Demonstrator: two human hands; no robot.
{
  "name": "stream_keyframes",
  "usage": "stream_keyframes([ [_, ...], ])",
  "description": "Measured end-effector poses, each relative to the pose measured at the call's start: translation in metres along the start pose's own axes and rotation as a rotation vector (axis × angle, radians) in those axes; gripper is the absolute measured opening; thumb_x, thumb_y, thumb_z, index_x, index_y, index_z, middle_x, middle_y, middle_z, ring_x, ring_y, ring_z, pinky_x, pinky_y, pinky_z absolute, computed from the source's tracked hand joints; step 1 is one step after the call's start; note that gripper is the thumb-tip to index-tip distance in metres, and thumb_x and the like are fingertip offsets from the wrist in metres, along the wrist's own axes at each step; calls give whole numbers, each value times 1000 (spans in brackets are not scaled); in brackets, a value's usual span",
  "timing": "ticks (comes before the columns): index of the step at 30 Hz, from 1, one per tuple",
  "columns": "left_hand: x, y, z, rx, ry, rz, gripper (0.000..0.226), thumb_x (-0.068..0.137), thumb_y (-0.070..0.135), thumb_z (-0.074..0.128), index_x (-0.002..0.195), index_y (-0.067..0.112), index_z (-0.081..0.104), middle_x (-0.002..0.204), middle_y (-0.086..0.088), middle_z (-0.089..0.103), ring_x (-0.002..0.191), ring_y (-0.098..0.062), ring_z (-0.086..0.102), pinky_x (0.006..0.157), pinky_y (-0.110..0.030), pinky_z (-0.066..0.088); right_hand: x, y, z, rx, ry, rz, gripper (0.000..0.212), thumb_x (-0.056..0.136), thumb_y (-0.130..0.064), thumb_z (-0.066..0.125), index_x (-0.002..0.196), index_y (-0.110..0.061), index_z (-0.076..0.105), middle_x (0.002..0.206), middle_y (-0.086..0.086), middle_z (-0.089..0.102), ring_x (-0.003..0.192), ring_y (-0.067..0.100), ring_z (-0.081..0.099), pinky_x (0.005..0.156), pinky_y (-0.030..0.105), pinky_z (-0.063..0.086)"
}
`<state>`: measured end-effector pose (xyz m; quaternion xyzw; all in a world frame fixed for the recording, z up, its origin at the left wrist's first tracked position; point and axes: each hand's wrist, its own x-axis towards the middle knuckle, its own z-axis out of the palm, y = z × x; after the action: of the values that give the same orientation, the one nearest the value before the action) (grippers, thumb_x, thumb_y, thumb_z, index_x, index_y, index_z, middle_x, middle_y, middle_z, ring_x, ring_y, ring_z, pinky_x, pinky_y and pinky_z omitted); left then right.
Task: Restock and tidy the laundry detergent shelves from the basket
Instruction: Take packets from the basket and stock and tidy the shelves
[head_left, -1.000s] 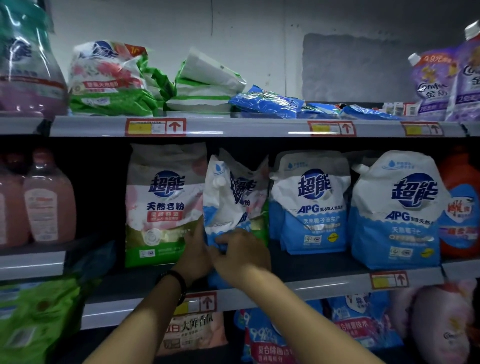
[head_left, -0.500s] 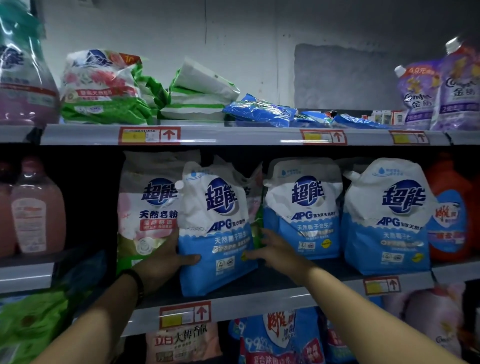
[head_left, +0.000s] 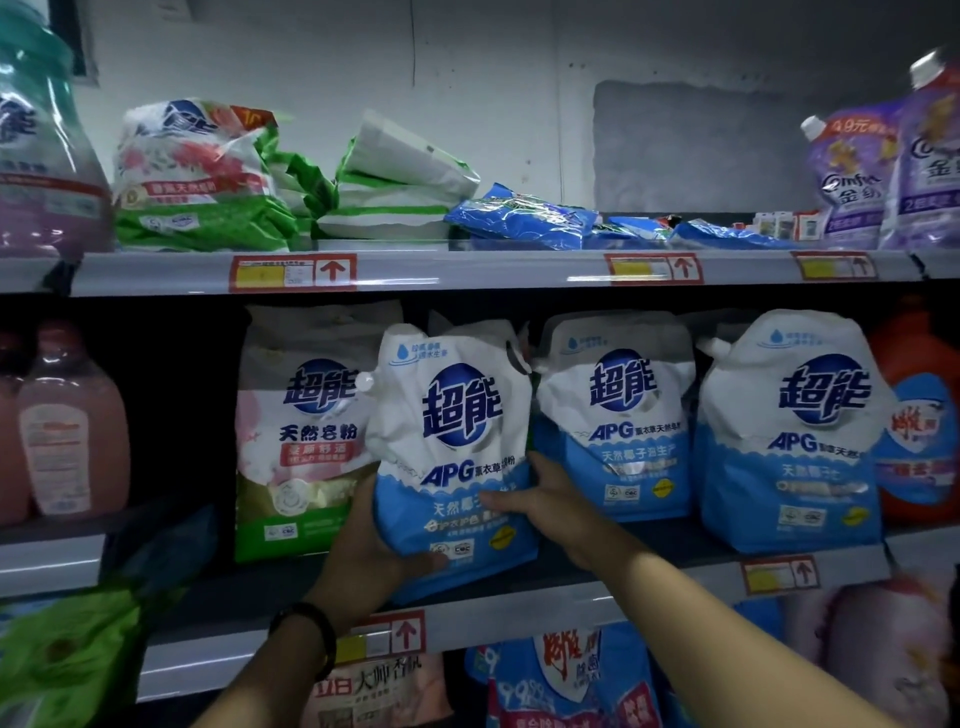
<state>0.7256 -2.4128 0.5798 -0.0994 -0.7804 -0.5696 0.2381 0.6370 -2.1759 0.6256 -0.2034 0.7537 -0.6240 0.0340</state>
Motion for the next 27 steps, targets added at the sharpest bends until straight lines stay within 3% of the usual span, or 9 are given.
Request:
stream_keyframes([
  [3,3,2,6,1,-48,-11,106,60,3,102,146,32,48,135,13,70,120,-13,71,93,-35,63,-14,10,-11,-60,97,-65,83,45,-63,98,116,-38,65,132,-9,53,116,15,64,101,43,59],
  [7,11,8,33,-5,-119,-31,105,63,3,101,148,32,46,136,10,71,122,-14,70,95,-38,63,-31,11,-40,-89,107,-73,67,56,-61,97,112,-48,64,133,-8,55,121,17,62,105,44,56],
  [8,14,9,43,-15,-127,-34,104,63,4,101,147,33,47,136,11,71,122,-14,70,97,-40,63,-34,11,-49,-126,111,-59,71,57,-64,95,117,-48,60,136,-9,51,126,19,58,109,46,53],
  [11,23,9,75,-17,-124,-21,102,61,12,104,144,34,49,135,11,71,122,-13,70,100,-45,61,-38,15,-76,-213,170,-36,123,37,-89,85,143,-38,48,160,-3,36,143,27,45,116,51,46],
  [12,26,10,85,-17,-124,-24,104,59,16,106,144,35,49,136,11,70,122,-13,70,100,-46,61,-40,16,-85,-224,181,-39,129,37,-90,84,147,-35,44,164,-3,33,147,28,42,118,52,45],
  [15,37,12,116,-16,-129,-7,110,55,20,107,146,35,48,137,11,69,123,-13,69,102,-46,60,-48,17,-110,-246,223,-31,116,46,-79,79,146,-33,44,160,-1,43,145,28,46,116,52,46],
  [18,46,15,141,-25,-153,13,111,54,19,107,146,32,47,139,10,68,126,-14,67,104,-48,59,-50,20,-135,-271,272,-12,121,45,-77,77,150,-27,45,154,-1,54,136,27,55,111,50,51],
  [22,53,15,162,-18,-180,31,110,55,20,107,146,34,47,139,10,68,127,-14,67,105,-47,58,-52,15,-152,-330,328,52,94,76,-54,87,152,-20,43,154,4,53,134,32,56,104,43,53],
  [27,57,15,176,-39,-206,37,103,61,7,103,144,31,47,135,11,70,124,-12,68,103,-42,60,-46,21,-168,-448,375,107,84,84,-48,85,150,-16,43,149,5,55,128,31,59,94,38,53],
])
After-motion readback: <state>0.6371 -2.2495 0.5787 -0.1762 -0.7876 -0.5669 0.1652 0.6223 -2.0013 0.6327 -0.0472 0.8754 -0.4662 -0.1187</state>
